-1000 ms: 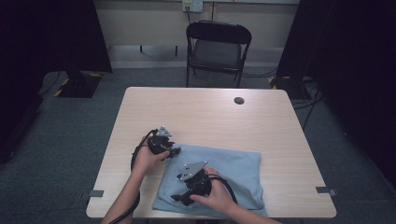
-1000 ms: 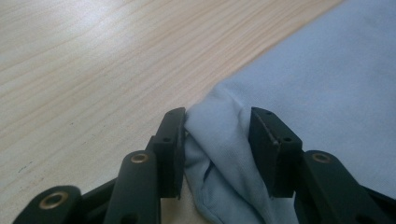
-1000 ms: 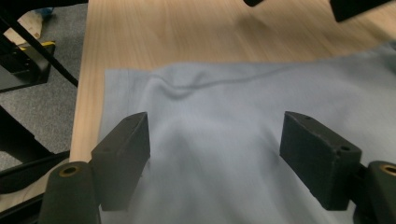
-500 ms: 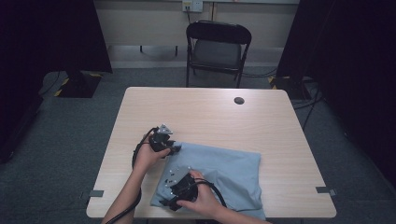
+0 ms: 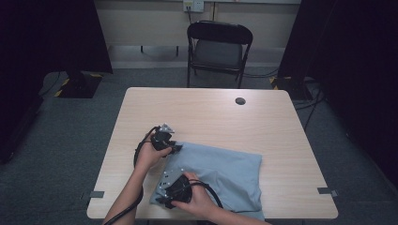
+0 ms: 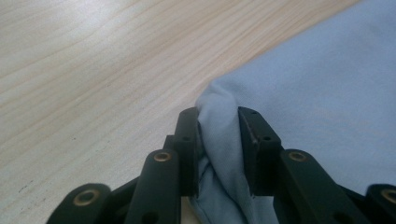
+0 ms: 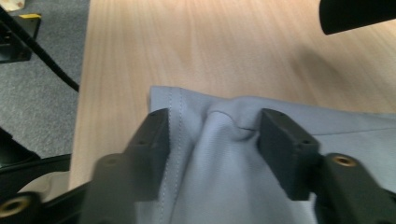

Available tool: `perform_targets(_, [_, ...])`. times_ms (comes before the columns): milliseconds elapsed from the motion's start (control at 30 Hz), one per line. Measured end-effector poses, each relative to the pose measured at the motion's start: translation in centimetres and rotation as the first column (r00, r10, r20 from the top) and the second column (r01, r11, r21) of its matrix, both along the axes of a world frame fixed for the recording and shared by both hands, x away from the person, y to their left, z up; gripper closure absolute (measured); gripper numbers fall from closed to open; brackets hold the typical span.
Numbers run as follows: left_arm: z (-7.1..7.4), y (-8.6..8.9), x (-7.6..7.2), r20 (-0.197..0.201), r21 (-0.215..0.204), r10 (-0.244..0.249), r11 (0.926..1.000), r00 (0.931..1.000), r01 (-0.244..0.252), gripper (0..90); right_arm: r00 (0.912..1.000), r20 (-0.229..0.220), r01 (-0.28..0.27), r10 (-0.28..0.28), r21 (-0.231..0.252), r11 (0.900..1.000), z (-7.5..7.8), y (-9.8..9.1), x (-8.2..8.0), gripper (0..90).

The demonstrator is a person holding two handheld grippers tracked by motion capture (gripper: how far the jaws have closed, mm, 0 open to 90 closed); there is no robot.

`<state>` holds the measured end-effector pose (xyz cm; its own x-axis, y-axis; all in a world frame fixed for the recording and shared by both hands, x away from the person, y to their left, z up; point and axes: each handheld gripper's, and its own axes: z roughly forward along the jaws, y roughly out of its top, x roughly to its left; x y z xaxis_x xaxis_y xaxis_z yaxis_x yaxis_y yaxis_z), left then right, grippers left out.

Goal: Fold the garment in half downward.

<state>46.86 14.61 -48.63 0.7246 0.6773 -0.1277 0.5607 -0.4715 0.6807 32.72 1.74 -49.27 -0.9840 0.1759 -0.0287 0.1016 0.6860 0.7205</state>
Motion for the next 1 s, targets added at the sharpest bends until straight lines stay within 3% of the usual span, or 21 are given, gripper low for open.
perform_targets(33, [0.0,0.0,0.1,-0.002,0.003,-0.003,1.0000,1.0000,0.003,71.2,1.0000,0.001,0.003,-0.003,0.003,1.0000,0.0,0.0,0.2,53.5])
perform_targets(200, [0.1,0.0,0.3,-0.015,0.004,-0.002,1.0000,0.9999,0.002,72.6,1.0000,0.006,0.007,-0.007,0.003,1.0000,0.0,0.0,0.3,62.7])
perform_targets(233, [0.1,0.0,0.4,-0.015,0.003,-0.001,1.0000,0.9999,0.001,73.0,1.0000,-0.005,-0.006,0.006,0.008,1.0000,0.0,0.1,0.3,70.2])
perform_targets(500, [0.1,0.2,0.9,-0.022,0.001,0.006,1.0000,0.9997,-0.006,74.1,0.9998,-0.018,-0.004,0.005,0.009,0.9999,0.0,0.1,1.1,80.5])
perform_targets(767, [0.0,1.4,1.8,-0.012,-0.019,0.065,0.9977,0.9978,-0.065,75.3,0.9995,-0.028,-0.016,0.016,-0.014,0.9998,0.3,0.1,2.6,84.5])
perform_targets(1000, [0.2,2.9,2.0,-0.016,-0.006,0.105,0.9944,0.9943,-0.105,76.2,0.9993,-0.016,-0.034,0.034,-0.026,0.9991,0.4,0.5,3.1,85.8])
